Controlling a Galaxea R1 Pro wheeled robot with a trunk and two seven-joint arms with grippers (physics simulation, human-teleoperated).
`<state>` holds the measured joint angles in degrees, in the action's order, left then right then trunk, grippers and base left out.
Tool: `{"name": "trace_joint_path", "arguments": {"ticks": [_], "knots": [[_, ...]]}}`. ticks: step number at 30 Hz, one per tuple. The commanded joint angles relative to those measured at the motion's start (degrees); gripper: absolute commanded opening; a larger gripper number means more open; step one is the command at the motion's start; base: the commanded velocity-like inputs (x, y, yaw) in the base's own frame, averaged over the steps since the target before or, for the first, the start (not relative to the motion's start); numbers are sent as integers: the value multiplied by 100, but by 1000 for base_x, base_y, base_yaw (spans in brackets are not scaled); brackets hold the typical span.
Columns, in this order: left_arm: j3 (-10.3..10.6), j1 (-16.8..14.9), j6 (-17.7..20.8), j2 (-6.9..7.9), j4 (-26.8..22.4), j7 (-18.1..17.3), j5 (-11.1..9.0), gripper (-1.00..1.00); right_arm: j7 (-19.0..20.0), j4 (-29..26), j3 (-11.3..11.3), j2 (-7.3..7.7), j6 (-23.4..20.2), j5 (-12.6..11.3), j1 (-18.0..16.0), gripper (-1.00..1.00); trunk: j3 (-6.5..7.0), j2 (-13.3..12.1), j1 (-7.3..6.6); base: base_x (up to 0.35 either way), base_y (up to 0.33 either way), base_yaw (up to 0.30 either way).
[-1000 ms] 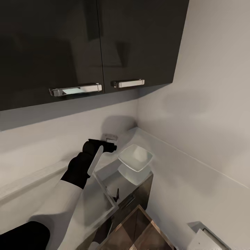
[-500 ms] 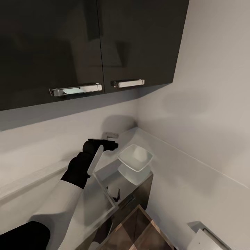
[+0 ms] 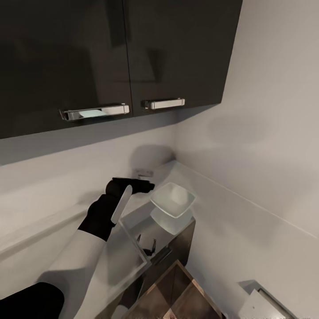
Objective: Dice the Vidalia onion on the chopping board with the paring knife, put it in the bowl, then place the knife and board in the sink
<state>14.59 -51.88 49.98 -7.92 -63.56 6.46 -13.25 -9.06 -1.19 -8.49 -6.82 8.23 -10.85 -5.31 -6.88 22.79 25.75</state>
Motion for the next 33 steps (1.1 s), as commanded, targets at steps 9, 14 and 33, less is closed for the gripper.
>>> {"name": "trace_joint_path", "arguments": {"ticks": [9,14,33], "knots": [[3,-6,-55,1,95,-63,-67,100,-7,5,-47,-13,16,-58,-5,100,-96,13,3,0,0,0],[3,-6,-338,1,265,-65,-72,100,2,5,-50,-13,12,-58,-5,100,-143,13,3,0,0,0],[-9,-6,-603,-81,722,-27,-72,100,14,5,-49,-83,14,-58,-5,100,-319,13,3,0,0,0]]}}
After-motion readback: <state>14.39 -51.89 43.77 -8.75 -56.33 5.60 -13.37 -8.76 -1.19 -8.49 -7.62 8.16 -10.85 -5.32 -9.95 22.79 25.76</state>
